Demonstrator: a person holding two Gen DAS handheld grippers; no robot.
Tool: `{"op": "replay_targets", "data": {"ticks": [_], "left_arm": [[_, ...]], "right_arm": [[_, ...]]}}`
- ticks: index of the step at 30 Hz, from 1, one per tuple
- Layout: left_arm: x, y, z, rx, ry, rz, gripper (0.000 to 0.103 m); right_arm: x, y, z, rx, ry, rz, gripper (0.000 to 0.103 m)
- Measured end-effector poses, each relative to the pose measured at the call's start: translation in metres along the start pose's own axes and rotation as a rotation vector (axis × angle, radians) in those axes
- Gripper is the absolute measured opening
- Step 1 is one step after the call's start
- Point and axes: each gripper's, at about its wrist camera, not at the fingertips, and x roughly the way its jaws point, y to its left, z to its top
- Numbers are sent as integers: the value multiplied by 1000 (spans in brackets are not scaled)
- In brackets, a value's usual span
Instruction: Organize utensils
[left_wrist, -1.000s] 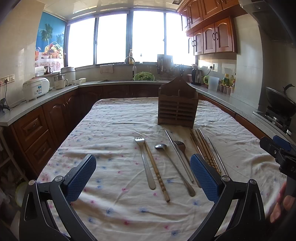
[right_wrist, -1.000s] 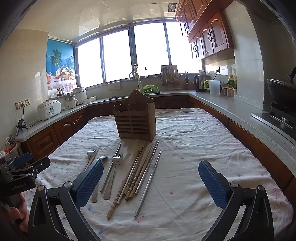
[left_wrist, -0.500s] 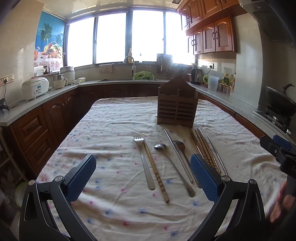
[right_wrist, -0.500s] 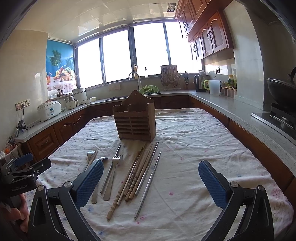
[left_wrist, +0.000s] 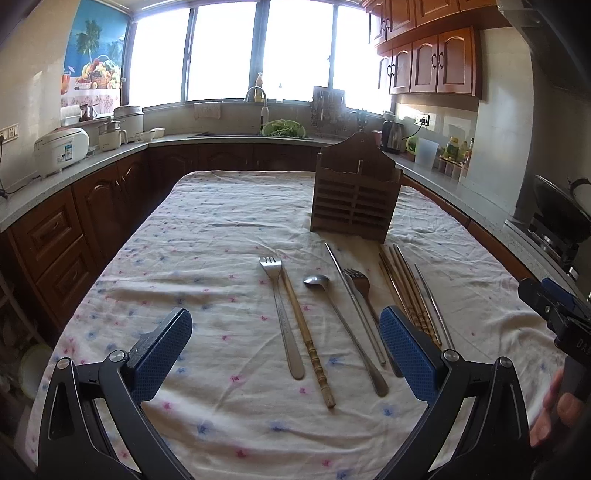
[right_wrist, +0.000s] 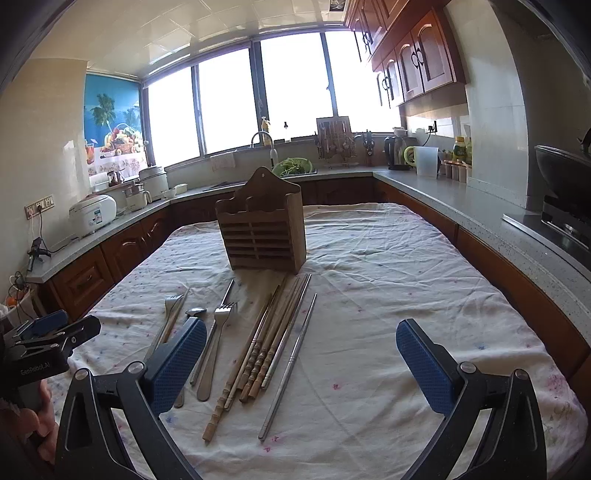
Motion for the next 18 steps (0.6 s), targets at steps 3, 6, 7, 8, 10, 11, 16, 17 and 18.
{"op": "replay_targets", "data": {"ticks": [3,6,7,8,10,11,16,17,18], "left_arm": [[9,1,8,-5,17,-8,103],[21,1,17,-9,42,-23,103],[26,0,20,-9,50,-25,103],[30,0,23,-9,58,-30,103],[40,-1,29,-12,75,-35,103],[45,-2,31,-11,85,-39,103],[69,-10,42,0,136,-61,100],[73,-11,44,2,143,-67,100],[78,-12,46,3,152,-72,99]], "right_arm": [[9,-3,3,5,24,-1,103],[18,-6,7,17,43,-1,103],[21,-8,9,21,50,-1,103],[25,-9,11,26,56,1,103],[32,-12,15,40,70,7,103],[36,-14,18,47,76,10,103],[56,-21,29,78,108,8,103],[60,-23,31,85,117,11,102],[65,-25,32,92,125,14,102]]}}
